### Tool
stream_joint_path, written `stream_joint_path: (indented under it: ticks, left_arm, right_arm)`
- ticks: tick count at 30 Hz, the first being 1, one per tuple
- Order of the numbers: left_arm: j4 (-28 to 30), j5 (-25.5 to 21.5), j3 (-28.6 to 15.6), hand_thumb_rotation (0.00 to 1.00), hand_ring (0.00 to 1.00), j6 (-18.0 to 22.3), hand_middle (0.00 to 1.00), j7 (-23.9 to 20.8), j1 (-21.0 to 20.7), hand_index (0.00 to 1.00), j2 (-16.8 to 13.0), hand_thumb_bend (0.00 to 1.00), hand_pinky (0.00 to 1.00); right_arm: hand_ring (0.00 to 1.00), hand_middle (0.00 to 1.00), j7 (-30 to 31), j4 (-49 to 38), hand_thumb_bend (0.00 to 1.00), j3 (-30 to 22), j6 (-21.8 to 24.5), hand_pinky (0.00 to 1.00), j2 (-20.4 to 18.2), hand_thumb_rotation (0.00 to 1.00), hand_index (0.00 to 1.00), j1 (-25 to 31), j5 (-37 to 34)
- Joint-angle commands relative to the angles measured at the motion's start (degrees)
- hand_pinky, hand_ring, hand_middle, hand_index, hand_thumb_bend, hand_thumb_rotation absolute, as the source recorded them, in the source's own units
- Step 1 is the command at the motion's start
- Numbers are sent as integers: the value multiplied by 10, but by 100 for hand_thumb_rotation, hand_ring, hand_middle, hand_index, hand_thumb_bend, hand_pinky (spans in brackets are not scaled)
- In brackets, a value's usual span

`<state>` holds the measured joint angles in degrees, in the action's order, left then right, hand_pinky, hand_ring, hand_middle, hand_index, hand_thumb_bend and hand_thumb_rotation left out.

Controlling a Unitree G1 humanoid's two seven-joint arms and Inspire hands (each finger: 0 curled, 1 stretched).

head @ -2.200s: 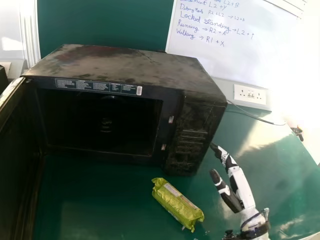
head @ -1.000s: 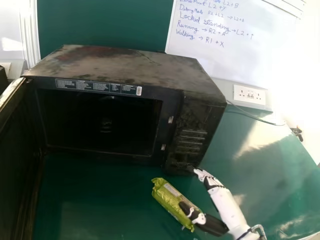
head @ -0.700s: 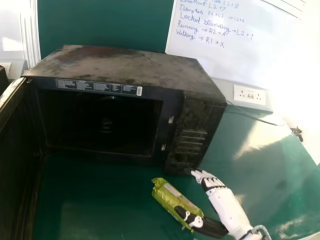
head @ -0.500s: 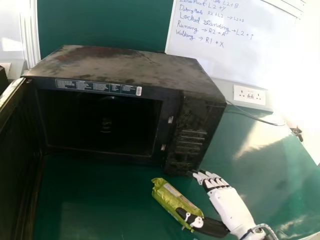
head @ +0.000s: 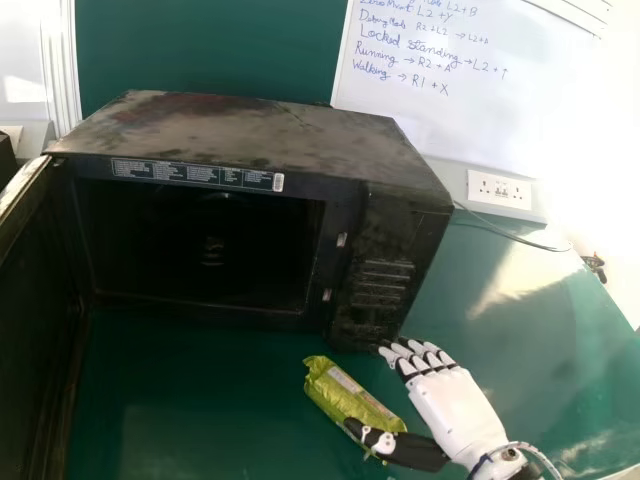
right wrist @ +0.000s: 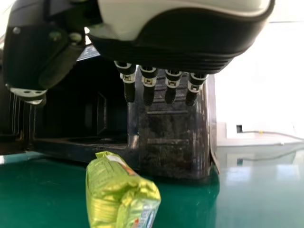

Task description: Put biscuit inside oven

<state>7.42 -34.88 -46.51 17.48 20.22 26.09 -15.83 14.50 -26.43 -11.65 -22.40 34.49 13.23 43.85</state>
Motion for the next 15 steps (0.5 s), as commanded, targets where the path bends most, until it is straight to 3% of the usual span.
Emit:
stream_joint_path:
  ticks: [1,15]
  left_arm:
    - [7,2,2,67,63,0,73,0,6,73,5,100,49]
    - [14,2,2,68,62,-1,72,1,10,72,9,100,47]
  right_arm:
    - [100,100,2,-11,86,3,6,100,12,94,100,-3,17]
    - [100,100,0,-41,86,18,30,100,12,94,100,12,76]
